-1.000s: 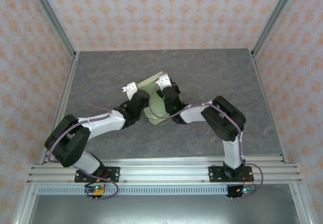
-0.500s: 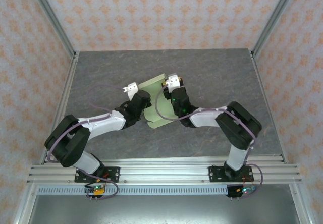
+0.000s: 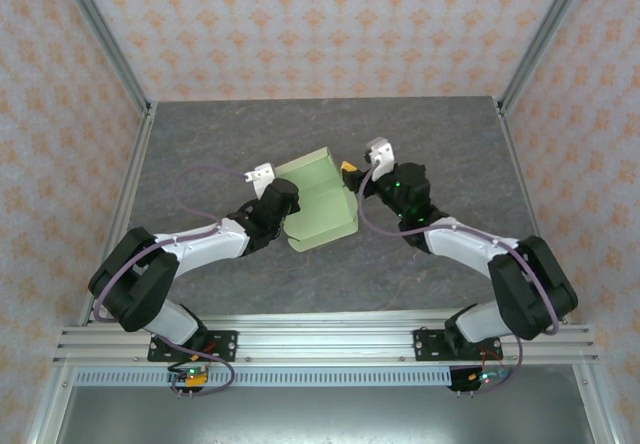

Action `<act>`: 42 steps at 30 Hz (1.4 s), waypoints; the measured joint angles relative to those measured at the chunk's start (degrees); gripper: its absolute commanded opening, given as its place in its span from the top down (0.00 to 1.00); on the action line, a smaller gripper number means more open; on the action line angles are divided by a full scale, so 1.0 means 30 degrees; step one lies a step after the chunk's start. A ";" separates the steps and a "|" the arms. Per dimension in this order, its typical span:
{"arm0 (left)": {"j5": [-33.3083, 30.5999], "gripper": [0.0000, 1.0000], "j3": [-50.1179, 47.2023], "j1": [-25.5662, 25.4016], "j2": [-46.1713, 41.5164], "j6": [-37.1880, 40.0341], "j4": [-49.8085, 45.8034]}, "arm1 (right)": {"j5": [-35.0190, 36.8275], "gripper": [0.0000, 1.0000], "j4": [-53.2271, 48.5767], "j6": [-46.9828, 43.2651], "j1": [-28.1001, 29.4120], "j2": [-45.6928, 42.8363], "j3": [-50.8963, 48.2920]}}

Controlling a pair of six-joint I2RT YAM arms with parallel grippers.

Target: Fold the paper box

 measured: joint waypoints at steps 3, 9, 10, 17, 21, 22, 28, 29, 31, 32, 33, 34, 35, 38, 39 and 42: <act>0.0117 1.00 0.0000 0.0080 -0.0109 0.0772 0.0000 | -0.3002 0.28 -0.3162 -0.0729 -0.0852 -0.0576 0.1020; 0.0277 1.00 0.0000 0.0226 -0.0707 0.2011 0.0029 | -0.5377 0.27 -0.7359 -0.2761 -0.0933 -0.0845 0.2550; 0.0437 1.00 0.0000 0.0255 -0.0787 0.2288 0.0044 | -0.5639 0.27 -0.7825 -0.3002 -0.0976 -0.0852 0.2565; 0.1749 1.00 -0.0007 0.0364 -0.0911 0.5508 0.1129 | -0.6098 0.01 -1.0047 -0.3920 -0.1137 -0.0860 0.2608; 0.2820 1.00 -0.0124 0.0364 -0.0940 0.7781 0.2193 | -0.6499 0.01 -1.0579 -0.4044 -0.1246 -0.0947 0.2601; 0.3126 1.00 -0.0175 0.0364 -0.0969 0.8429 0.2455 | -0.6710 0.01 -1.0593 -0.4007 -0.1260 -0.1005 0.2557; 0.4845 1.00 -0.0656 0.0364 -0.1056 1.2298 0.4357 | -0.6302 0.01 -0.7067 -0.1282 -0.1260 -0.2426 -0.0277; 0.5180 1.00 -0.0860 0.0364 -0.0991 1.3005 0.4954 | -0.6025 0.01 -0.6171 -0.0466 -0.1260 -0.2790 -0.1122; 0.5756 1.00 -0.1209 0.0364 -0.0699 1.4090 0.5960 | -0.5457 0.01 -0.5195 0.0954 -0.1260 -0.3650 -0.2557; 0.6171 1.00 -0.1377 0.0364 -0.0459 1.4593 0.6441 | -0.5020 0.01 -0.5107 0.1654 -0.1260 -0.4277 -0.3140; 0.6615 1.00 -0.1552 0.0364 -0.0211 1.5030 0.6863 | -0.4495 0.01 -0.5158 0.2412 -0.1260 -0.5027 -0.3548; 0.6987 1.00 -0.1690 0.0364 0.0007 1.5336 0.7191 | -0.3840 0.01 -0.5559 0.3242 -0.1260 -0.5785 -0.3643; 0.7453 1.00 -0.1821 0.0364 0.0284 1.5679 0.7490 | -0.2907 0.01 -0.6178 0.4255 -0.1260 -0.6754 -0.3585; 0.8597 1.00 -0.1923 0.0364 0.0954 1.6334 0.7832 | -0.0838 0.01 -0.8466 0.6156 -0.1297 -0.9165 -0.2579; 0.9034 1.00 -0.1923 0.0364 0.1151 1.6502 0.7912 | -0.0342 0.01 -0.9114 0.6572 -0.1297 -0.9792 -0.2149; 1.0098 1.00 -0.1909 0.0364 0.1814 1.6677 0.8386 | 0.0663 0.01 -1.0287 0.7723 -0.1297 -1.0615 -0.1523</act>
